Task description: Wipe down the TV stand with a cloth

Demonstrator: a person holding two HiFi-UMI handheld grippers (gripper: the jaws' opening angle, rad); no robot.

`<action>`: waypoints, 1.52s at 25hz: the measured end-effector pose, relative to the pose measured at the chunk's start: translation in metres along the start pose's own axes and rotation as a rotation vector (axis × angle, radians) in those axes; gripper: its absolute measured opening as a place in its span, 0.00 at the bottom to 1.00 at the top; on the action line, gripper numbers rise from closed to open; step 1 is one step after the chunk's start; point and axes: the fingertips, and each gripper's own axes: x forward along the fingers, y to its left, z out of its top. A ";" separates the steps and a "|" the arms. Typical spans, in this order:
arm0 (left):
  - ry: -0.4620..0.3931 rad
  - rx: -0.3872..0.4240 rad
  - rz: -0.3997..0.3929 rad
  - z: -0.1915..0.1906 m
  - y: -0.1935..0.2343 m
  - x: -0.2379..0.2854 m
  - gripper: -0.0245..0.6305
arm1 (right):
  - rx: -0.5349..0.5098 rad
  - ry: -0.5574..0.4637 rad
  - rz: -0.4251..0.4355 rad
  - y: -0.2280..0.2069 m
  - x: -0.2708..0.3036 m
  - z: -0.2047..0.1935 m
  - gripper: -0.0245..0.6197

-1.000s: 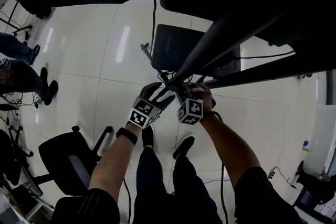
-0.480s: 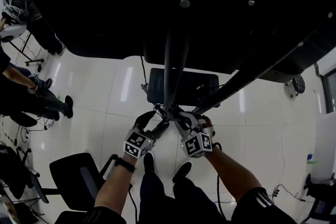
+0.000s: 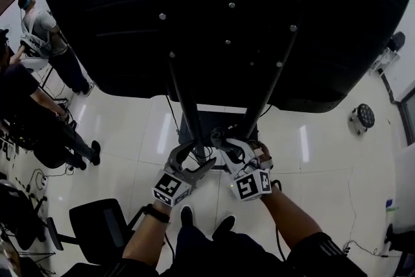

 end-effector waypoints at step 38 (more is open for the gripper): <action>-0.339 0.281 -0.264 0.286 -0.060 0.026 0.54 | -0.068 -0.155 -0.353 -0.305 -0.114 0.192 0.07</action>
